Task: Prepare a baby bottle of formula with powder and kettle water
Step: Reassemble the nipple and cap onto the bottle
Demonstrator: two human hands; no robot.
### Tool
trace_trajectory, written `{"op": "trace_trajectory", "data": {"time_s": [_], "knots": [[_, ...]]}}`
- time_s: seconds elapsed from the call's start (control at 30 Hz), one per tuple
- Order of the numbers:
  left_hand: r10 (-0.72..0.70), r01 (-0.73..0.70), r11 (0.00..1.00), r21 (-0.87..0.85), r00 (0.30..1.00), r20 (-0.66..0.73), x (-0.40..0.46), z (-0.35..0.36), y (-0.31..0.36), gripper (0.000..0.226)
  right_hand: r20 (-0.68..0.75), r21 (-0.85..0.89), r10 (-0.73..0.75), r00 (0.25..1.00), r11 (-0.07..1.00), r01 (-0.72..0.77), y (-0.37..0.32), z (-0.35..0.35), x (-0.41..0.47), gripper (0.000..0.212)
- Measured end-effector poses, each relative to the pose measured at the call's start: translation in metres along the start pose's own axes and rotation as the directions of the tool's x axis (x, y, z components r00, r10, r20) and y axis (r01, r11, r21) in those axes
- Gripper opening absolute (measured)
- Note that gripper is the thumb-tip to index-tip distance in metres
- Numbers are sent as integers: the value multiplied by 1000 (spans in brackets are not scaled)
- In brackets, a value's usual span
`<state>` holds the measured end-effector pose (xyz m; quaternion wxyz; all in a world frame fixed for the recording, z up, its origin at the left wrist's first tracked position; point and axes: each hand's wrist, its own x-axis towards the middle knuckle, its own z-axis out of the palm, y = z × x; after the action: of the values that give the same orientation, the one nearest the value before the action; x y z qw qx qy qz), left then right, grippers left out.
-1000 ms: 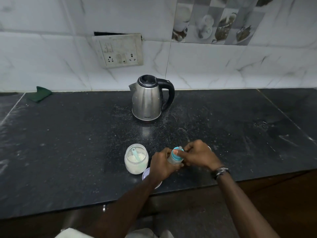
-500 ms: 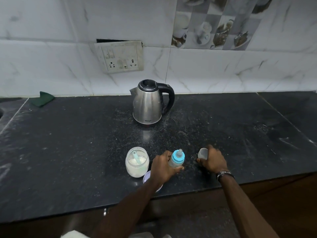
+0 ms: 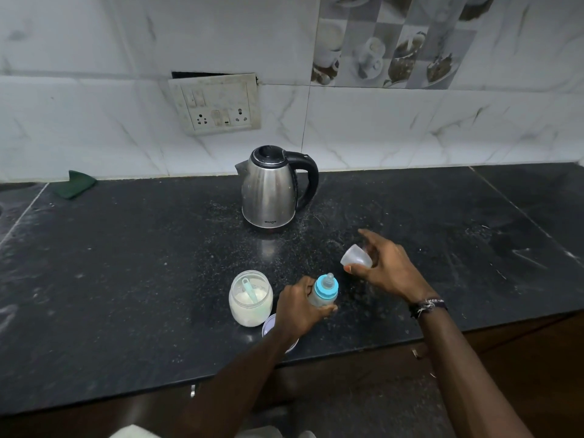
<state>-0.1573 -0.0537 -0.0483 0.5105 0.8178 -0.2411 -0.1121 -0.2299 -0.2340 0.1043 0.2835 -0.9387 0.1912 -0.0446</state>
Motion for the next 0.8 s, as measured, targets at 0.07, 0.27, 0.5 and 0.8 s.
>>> {"op": "trace_trajectory", "data": {"time_s": [0.07, 0.27, 0.5, 0.8], "knots": [[8, -8, 1000, 13, 1000, -4, 0, 0, 0, 65, -21, -5, -23, 1000, 1000, 23, -12, -8, 1, 66], [28, -27, 999, 31, 999, -33, -1, -2, 4, 59, 136, -177, -148, 980, 969, 171, -43, -6, -1, 46], [10, -10, 1000, 2, 1000, -15, 0, -2, 3, 72, 256, -421, -161, 953, 869, 260, -51, 23, -2, 53], [22, -22, 1000, -14, 999, -39, -1, -1, 1, 64, 298, -450, -160, 941, 846, 286, -55, 30, 5, 47]]}}
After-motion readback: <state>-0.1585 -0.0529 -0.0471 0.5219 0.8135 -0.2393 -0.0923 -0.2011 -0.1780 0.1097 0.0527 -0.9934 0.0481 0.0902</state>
